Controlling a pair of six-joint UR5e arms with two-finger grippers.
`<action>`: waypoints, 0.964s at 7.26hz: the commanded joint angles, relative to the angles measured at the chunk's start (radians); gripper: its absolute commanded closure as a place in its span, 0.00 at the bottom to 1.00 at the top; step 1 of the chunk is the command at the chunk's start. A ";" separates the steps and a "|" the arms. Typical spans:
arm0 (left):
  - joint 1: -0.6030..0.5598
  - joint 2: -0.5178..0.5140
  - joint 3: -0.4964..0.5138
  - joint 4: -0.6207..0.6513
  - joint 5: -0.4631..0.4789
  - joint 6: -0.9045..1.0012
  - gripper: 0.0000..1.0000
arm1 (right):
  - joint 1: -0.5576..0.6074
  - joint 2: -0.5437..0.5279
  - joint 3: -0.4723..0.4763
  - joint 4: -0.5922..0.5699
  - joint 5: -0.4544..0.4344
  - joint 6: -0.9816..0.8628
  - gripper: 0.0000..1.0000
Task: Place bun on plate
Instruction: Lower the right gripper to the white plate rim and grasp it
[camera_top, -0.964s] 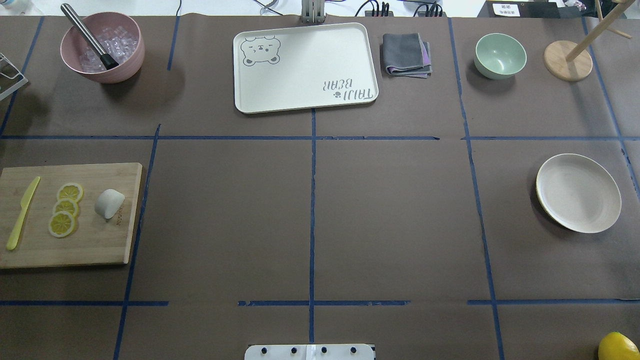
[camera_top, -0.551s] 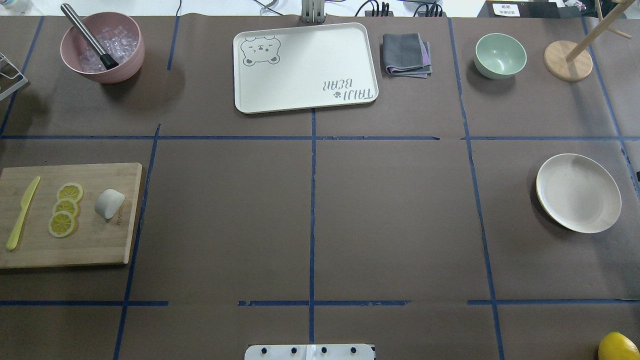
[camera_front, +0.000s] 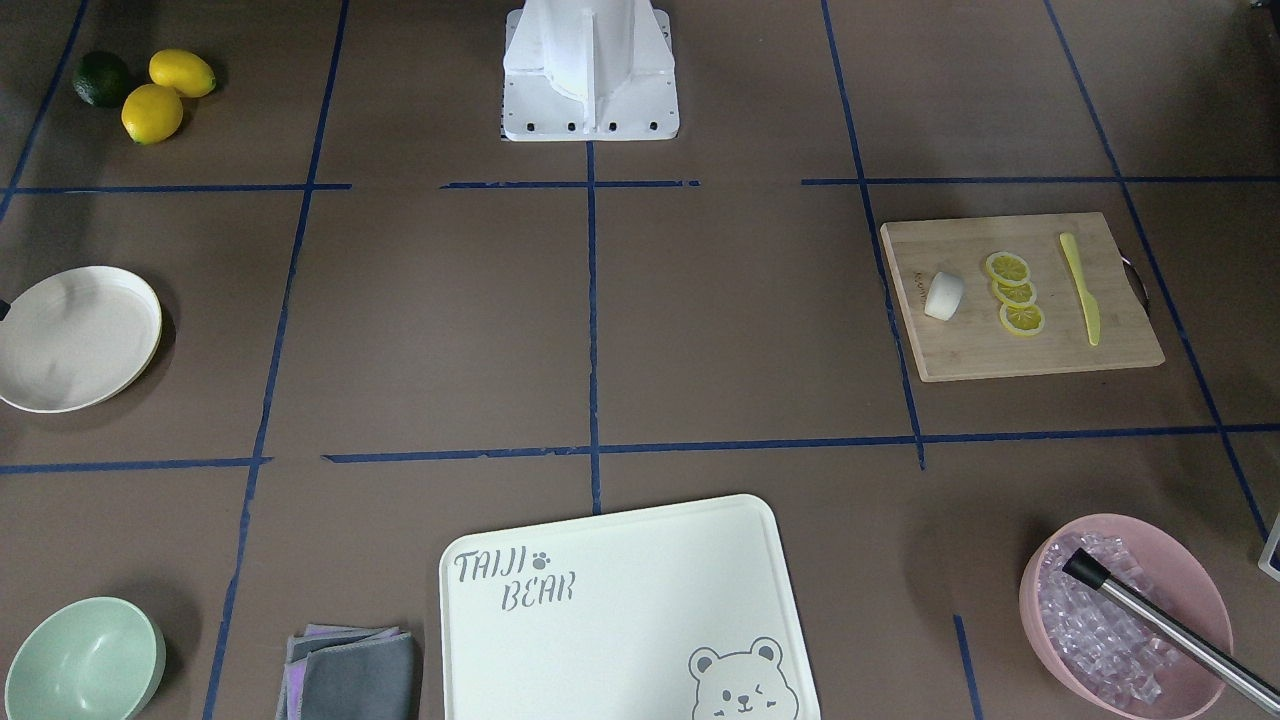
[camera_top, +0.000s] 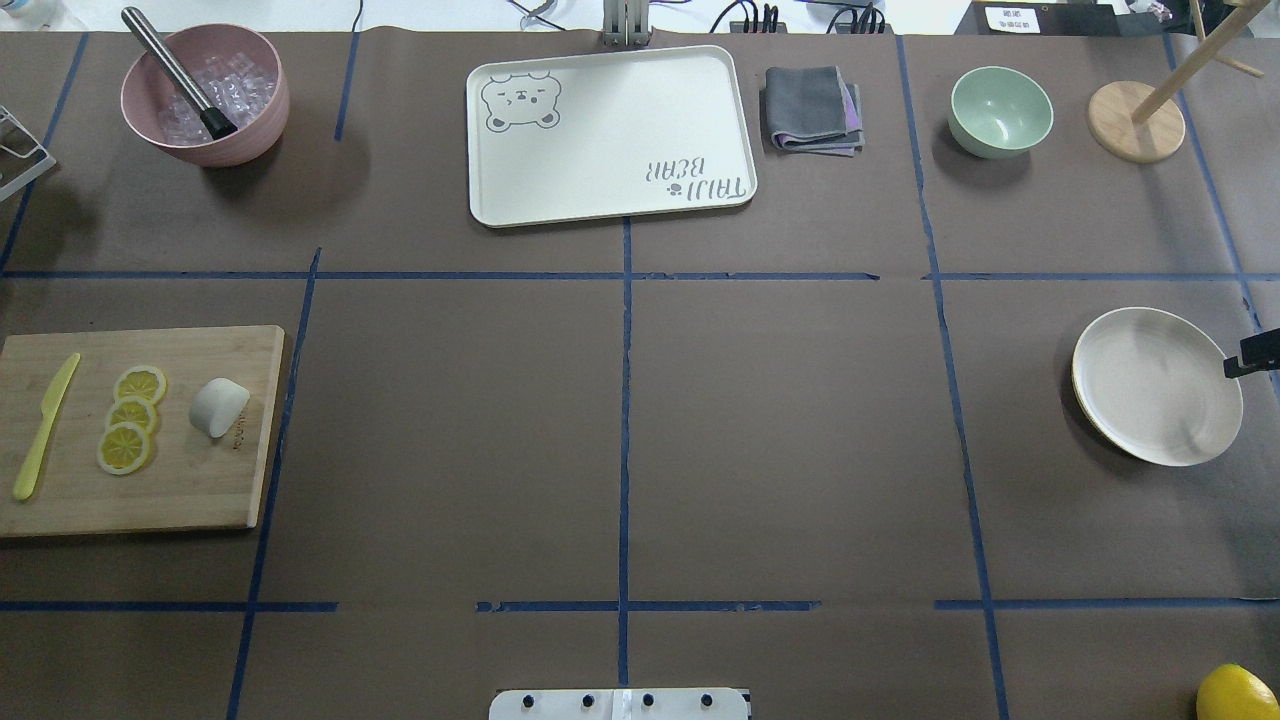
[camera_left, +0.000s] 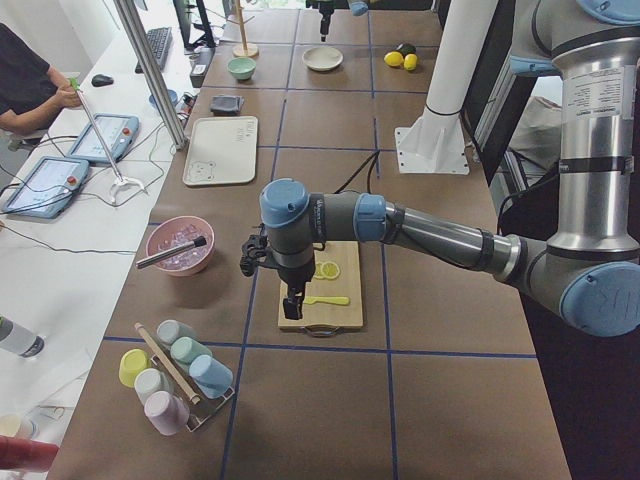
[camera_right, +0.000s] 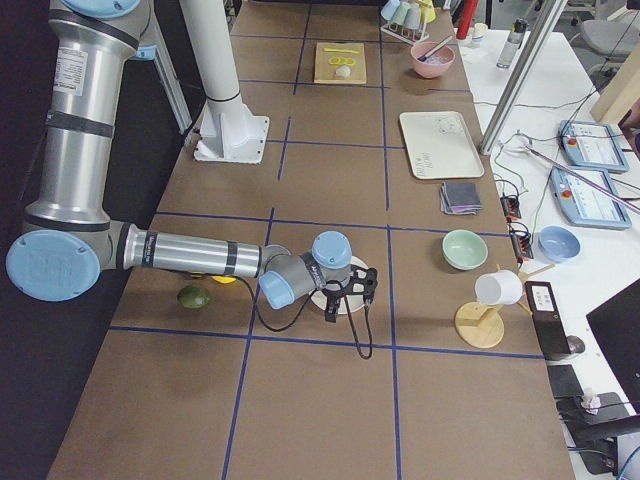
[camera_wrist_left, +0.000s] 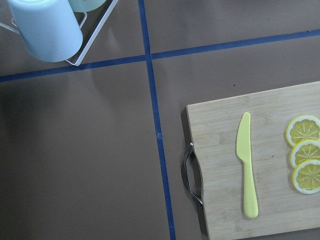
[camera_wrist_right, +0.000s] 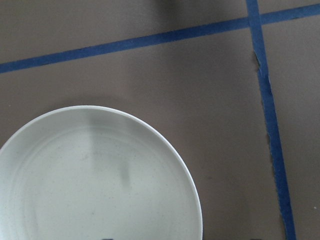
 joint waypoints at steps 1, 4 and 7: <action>0.001 -0.014 0.002 0.000 0.004 0.000 0.00 | -0.017 0.004 -0.018 0.004 -0.004 0.008 0.06; 0.001 -0.017 0.002 0.001 0.005 0.000 0.00 | -0.045 0.092 -0.093 0.003 -0.003 0.056 0.09; 0.003 -0.018 0.004 0.001 0.004 0.000 0.00 | -0.046 0.093 -0.131 0.006 -0.014 0.054 0.11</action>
